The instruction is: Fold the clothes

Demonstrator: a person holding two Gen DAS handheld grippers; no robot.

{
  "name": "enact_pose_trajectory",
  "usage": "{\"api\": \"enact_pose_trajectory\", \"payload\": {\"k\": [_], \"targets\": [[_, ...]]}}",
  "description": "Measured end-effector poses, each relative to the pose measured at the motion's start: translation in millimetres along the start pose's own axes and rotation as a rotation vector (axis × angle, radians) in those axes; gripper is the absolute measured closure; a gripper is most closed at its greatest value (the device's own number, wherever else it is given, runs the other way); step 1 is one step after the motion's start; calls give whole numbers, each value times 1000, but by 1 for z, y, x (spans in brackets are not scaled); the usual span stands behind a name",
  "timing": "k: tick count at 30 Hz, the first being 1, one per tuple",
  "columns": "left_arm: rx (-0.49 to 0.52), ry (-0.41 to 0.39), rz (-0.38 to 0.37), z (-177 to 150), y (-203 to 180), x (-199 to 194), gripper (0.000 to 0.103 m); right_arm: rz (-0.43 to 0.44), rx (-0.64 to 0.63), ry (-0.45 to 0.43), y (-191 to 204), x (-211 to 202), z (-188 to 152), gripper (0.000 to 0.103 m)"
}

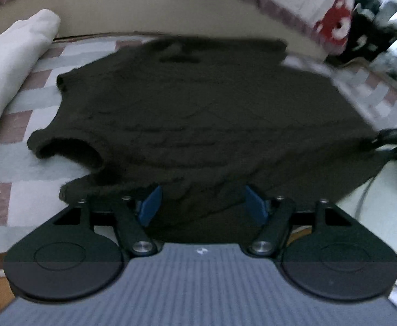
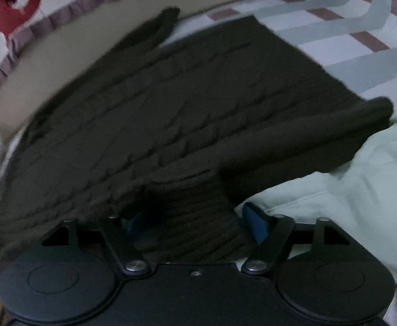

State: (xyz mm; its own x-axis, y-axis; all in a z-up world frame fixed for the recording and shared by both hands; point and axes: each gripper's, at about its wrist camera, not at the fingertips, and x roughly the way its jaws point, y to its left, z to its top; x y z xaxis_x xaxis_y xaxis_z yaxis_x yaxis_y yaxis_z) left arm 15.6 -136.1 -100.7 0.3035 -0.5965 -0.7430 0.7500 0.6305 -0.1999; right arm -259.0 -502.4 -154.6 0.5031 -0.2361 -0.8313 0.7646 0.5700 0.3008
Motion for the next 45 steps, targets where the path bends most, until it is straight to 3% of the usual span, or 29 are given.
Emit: {"api": "enact_pose_trajectory", "payload": {"k": [1,2,3,4,5,7,11,18,21,24,26,28,31,34,35,36,38,40,43,45], "targets": [[-23,1,3,-1,1,4,35,-8,-25,-5,4,0,-1,24],[-45,3,7,-2,3,8,35,-8,-56,-23,8,-2,-3,36],[-69,3,8,-3,4,11,36,-5,-87,-42,12,-6,-4,55],[-97,0,-3,-4,7,13,39,6,-116,-53,16,-11,-6,66],[-115,4,-14,-4,9,15,43,22,-143,-56,20,-16,-8,88],[-95,-2,-28,-3,8,12,98,13,-224,-76,34,-30,-14,89],[-64,-76,-21,2,3,-9,101,-37,-492,-230,74,-74,-27,91],[-10,-274,14,47,2,-39,103,185,-593,-521,107,-148,22,92],[50,-275,119,73,3,-21,103,163,-626,-599,118,-136,61,92],[-52,-231,119,81,12,0,103,105,-619,-645,121,-99,97,92],[-127,-228,69,74,19,2,100,57,-596,-655,123,-72,118,92],[-165,-211,52,63,24,5,98,10,-567,-616,124,-45,138,92],[-131,-116,112,44,25,14,98,52,-476,-512,114,-26,132,91],[-114,-57,130,26,23,16,98,115,-379,-410,100,-9,121,75],[-117,-53,127,23,22,15,98,136,-347,-376,95,-4,117,62],[-119,-57,121,22,19,13,96,157,-314,-342,91,2,113,61],[-122,-68,108,20,13,8,86,197,-249,-274,82,13,106,60],[-109,-85,108,24,5,9,68,238,-184,-205,72,24,98,58],[-100,-79,104,33,-2,18,62,297,-85,-102,58,40,87,58],[-142,-77,100,38,0,22,62,383,-147,-24,79,48,71,58]]}}
